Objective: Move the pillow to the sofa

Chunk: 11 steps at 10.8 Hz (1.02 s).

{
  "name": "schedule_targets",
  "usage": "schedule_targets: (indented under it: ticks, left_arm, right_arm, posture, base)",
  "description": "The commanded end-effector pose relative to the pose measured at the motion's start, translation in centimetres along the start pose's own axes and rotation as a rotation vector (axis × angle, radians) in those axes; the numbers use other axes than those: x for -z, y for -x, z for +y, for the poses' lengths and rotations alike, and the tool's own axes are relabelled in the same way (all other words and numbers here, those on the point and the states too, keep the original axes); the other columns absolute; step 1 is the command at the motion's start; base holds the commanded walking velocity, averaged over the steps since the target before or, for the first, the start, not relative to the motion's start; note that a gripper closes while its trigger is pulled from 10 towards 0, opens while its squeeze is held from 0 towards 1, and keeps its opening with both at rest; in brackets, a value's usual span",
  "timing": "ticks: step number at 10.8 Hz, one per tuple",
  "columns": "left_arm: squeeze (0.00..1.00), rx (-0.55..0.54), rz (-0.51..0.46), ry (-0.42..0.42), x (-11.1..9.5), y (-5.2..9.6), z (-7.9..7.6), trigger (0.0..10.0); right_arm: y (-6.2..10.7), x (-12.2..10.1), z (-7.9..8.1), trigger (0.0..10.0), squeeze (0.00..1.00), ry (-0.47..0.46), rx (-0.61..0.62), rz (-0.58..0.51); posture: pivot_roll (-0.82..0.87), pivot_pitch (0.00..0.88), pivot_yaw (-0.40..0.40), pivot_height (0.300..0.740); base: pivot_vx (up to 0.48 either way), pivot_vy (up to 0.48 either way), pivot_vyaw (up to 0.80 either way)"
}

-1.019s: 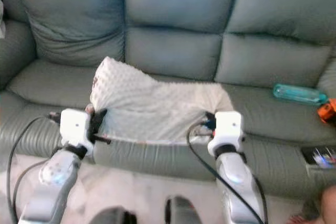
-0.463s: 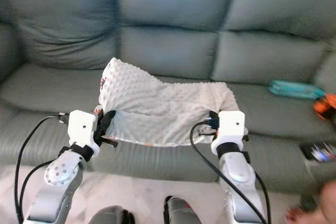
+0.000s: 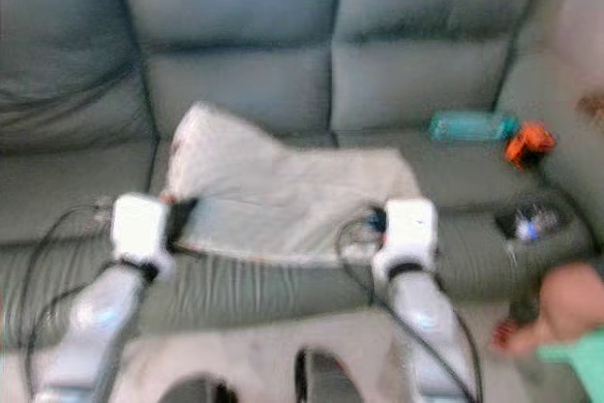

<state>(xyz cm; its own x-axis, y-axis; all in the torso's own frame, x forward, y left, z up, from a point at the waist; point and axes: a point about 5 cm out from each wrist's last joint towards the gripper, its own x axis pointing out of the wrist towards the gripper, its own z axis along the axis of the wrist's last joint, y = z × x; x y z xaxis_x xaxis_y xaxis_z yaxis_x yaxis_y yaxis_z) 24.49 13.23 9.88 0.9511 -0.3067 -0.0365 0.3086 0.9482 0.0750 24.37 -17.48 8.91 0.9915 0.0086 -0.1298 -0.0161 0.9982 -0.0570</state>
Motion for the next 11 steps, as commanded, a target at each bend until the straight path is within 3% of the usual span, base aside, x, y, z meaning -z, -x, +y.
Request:
schedule_targets:
  ticks: [1,3,4,6,11]
  left_arm:
    - [0.0,-0.019,-0.006,-0.018,0.0,0.2,0.7,10.0]
    - [0.0,-0.116,0.007,-0.056,0.3,0.4,1.7,10.0]
    - [0.0,-0.143,0.013,-0.056,0.4,0.6,2.1,10.0]
    - [0.0,-0.147,0.021,-0.054,0.6,0.8,2.1,10.0]
    - [0.0,-0.166,0.04,-0.057,1.2,1.1,2.4,10.0]
  right_arm:
    - [-0.5,-1.0,0.4,10.0,0.0,-0.008,-0.016,-0.044]
    - [-0.7,-1.1,0.5,10.0,0.0,0.003,-0.03,-0.051]
    - [-0.5,-1.0,0.7,10.0,0.0,0.014,-0.046,-0.048]
    - [-0.5,-0.7,0.9,10.0,0.0,0.005,-0.049,-0.039]
    - [-0.4,-0.8,0.8,10.0,0.0,-0.027,-0.03,-0.051]
  posture:
    - [0.01,0.139,-0.019,0.74]
    - [0.01,0.151,-0.023,0.74]
    - [0.02,0.151,-0.026,0.74]
    - [0.02,0.157,-0.031,0.74]
    - [0.01,0.166,-0.023,0.74]
  base:
    - [0.0,0.0,0.0]
    - [0.0,0.0,0.0]
    - [0.0,0.0,0.8]
    - [0.0,0.0,0.78]
    - [0.0,0.0,0.0]
